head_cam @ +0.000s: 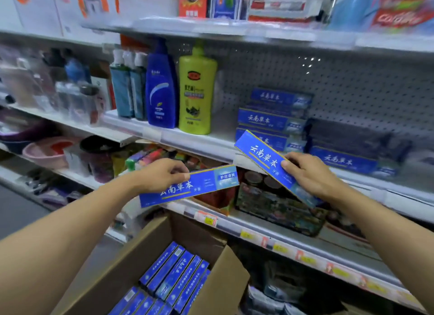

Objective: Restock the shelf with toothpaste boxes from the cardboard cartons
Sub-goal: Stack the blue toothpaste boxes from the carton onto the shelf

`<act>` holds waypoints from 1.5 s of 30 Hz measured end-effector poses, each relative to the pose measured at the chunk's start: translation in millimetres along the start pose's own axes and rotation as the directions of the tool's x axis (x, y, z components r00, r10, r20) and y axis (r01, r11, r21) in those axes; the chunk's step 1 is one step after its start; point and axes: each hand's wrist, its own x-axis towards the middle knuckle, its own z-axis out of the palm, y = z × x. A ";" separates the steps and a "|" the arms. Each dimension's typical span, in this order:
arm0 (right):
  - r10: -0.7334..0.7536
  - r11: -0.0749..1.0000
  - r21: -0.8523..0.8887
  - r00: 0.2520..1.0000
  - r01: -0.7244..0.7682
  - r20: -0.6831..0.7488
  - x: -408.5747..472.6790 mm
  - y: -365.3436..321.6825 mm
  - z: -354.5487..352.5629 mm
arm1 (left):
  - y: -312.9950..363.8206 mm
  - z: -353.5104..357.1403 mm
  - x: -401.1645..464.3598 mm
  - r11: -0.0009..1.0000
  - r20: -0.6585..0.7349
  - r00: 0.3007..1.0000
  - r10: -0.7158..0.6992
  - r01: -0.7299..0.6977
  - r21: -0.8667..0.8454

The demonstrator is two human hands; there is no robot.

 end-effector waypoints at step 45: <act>-0.011 0.963 -0.267 0.988 -0.030 -0.151 251.0 150.1 -89.6 | 153.9 -51.6 276.6 0.957 -0.068 0.962 0.264 -0.252 0.147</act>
